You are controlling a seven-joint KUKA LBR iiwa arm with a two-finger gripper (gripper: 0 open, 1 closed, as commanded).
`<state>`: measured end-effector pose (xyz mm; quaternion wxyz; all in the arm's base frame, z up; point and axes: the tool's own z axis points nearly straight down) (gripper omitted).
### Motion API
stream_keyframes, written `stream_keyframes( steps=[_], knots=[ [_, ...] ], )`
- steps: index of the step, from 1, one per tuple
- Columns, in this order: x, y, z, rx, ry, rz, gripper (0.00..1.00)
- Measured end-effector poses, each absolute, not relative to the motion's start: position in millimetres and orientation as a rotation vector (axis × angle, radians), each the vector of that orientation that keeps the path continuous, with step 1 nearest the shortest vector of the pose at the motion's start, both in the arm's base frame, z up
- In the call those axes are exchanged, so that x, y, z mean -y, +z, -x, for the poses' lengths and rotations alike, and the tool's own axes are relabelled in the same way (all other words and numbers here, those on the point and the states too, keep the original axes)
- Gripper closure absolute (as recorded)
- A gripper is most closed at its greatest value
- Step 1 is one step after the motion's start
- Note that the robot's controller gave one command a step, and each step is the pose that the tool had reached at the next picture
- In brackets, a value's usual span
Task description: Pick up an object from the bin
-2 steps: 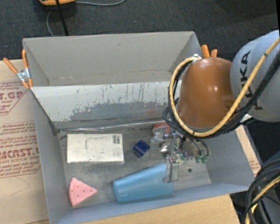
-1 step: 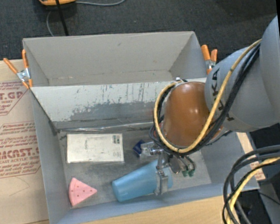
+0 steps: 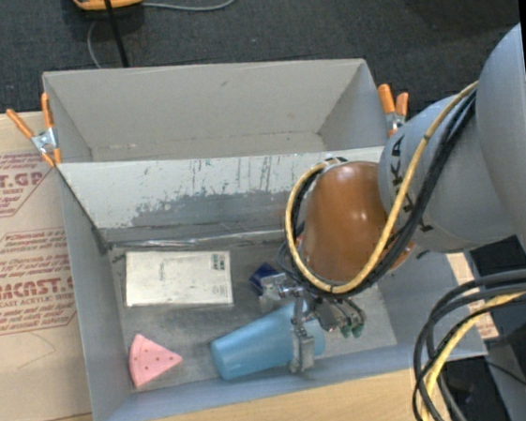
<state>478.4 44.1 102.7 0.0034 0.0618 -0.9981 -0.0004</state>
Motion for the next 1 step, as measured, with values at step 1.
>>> stream_keyframes(
  steps=[1],
  knots=[
    [-76.9,123.7,-480.3,3.124,-0.003,-0.337,0.00]
  ],
)
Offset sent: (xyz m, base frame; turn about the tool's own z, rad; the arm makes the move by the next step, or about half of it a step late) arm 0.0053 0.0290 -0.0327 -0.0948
